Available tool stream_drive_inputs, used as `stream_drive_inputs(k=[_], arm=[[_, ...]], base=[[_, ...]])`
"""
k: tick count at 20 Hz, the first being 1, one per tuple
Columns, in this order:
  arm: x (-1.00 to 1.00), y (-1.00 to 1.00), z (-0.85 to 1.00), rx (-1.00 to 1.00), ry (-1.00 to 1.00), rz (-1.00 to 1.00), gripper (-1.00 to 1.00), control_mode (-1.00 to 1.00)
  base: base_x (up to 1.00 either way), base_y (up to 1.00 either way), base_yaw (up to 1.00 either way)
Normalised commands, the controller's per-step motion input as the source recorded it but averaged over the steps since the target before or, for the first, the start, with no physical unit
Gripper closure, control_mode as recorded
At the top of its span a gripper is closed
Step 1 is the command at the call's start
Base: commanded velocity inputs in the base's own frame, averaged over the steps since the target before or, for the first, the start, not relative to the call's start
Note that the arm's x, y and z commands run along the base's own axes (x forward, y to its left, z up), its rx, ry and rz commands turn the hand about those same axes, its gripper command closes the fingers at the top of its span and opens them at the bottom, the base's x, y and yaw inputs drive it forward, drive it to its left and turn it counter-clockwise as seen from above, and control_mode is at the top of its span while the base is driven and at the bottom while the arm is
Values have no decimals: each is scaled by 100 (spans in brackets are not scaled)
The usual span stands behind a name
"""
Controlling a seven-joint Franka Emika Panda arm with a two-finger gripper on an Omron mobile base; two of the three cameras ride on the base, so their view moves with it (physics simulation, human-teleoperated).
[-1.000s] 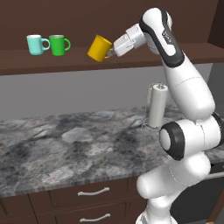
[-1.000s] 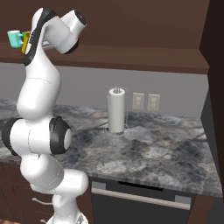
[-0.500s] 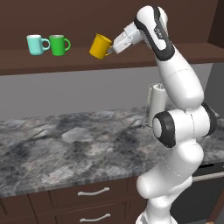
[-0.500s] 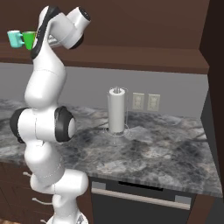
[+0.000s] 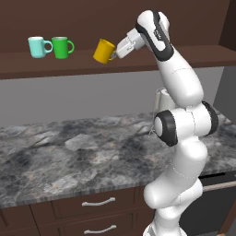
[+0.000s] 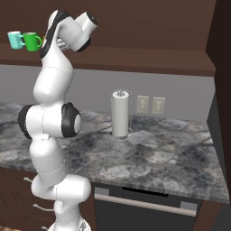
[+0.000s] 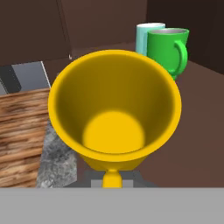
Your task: Pick the mug on the counter and place it in the cabinet with the handle facing the right, like the mugs already inside.
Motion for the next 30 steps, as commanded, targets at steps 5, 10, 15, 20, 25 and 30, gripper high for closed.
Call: stream_drive_inputs(k=[5,10,15,20,25,30], arm=[[53,0,-10,-2,-4,0,100,-100],[54,1,-6,-3,-7,3,100,-100],[48,3,-1,-1,-4,6,100,-100],[35,8,0,0,0,6,-100,-100],[22,1,1,0,0,3,-100,-100],[19,0,28,0,1,0,-100,-100]], base=[[0,0,0],[0,0,0],[0,0,0],[0,0,0],[0,0,0],[0,0,0]])
